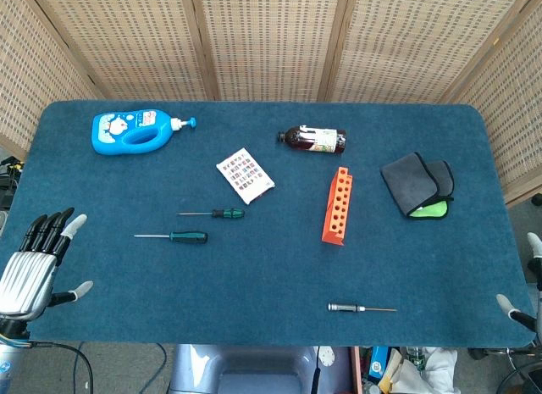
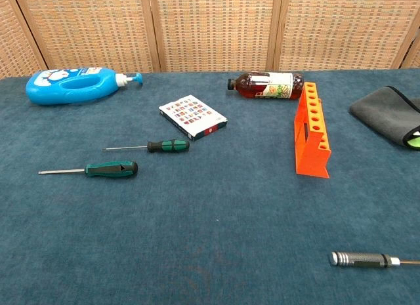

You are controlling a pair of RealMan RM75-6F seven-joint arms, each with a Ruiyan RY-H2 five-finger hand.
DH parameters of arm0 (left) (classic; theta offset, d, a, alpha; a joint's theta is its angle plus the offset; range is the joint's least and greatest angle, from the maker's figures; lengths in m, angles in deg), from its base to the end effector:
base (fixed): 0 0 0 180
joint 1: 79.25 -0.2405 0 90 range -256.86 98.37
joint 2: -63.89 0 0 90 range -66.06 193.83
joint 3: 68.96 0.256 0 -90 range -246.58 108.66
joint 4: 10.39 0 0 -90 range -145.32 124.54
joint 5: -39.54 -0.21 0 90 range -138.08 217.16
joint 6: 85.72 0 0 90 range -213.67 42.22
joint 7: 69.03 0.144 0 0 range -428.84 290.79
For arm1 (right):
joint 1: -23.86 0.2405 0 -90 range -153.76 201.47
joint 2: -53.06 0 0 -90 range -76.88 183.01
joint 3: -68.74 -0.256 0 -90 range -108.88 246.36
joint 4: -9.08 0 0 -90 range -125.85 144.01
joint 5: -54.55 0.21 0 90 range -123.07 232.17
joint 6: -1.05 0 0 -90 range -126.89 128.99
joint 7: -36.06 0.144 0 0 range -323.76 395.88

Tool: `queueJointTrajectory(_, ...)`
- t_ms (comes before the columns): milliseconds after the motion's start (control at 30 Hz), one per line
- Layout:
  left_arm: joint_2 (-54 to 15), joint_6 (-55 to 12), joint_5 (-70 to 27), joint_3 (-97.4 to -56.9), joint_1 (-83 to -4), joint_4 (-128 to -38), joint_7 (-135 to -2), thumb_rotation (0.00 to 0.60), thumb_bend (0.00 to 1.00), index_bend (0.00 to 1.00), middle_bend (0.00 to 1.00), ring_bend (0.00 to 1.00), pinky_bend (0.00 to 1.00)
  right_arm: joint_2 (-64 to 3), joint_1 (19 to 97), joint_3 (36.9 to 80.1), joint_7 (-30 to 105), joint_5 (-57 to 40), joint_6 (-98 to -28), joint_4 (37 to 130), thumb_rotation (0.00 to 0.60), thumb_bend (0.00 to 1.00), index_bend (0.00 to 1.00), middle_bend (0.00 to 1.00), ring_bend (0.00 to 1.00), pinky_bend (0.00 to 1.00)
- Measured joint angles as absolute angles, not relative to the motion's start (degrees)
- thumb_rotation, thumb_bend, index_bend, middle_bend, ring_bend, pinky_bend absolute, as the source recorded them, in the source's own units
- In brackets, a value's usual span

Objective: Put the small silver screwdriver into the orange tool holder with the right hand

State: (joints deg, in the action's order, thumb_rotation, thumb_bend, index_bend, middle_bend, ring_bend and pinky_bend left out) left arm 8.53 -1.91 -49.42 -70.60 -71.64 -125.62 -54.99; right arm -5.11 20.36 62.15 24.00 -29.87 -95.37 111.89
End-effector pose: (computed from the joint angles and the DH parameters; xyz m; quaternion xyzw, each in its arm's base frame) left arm -0.2258 0.1804 0.1674 -0.6363 -0.3676 -0.4036 0.5451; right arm -0.2940 -0.1459 0.2117 0.5302 -0.3198 0.3671 0.6941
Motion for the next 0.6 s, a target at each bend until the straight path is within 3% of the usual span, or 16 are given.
queueJointTrajectory(267, 8.1, -1.6, -48.8, -71.0, -71.7, -125.5, -54.7, 0.600, 0.00, 0.00, 0.00, 0.00, 0.00, -4.2, 21.2, 63.9, 25.4, -30.9, -91.2, 112.5, 0.600, 0.00, 0.02, 0.00, 0.00, 0.00)
queueJointTrajectory(600, 7.3, -2.5, -47.8, -71.3, -71.2, -125.7, -52.9, 0.600, 0.00, 0.00, 0.00, 0.00, 0.00, -5.1, 29.6, 68.5, 30.1, -39.5, -74.6, 110.7, 0.600, 0.01, 0.28, 0.00, 0.00, 0.00)
